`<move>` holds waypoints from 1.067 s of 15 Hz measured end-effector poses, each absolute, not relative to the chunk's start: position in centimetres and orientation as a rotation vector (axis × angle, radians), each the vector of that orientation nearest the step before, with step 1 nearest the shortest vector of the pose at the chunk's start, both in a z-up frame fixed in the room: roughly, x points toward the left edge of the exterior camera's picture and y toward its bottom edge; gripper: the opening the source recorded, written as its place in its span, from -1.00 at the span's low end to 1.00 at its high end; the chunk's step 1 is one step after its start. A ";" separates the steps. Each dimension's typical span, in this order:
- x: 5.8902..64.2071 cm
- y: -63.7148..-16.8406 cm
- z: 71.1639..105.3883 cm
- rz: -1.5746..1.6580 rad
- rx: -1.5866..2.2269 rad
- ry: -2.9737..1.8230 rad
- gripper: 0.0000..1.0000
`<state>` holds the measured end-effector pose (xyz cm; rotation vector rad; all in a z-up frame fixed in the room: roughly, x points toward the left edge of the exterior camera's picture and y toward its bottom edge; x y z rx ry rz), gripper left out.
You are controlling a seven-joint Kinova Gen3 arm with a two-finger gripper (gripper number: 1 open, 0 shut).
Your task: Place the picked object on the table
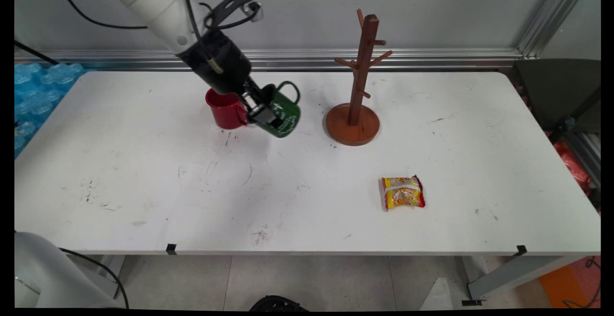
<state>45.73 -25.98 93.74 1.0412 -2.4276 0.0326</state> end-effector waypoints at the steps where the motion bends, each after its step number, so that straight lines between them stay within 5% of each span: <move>1: 46.0 -25.9 93.9 0.042 1.041 -2.454 -1.00; 16: 47.6 -26.5 89.7 0.176 0.885 -2.874 -1.00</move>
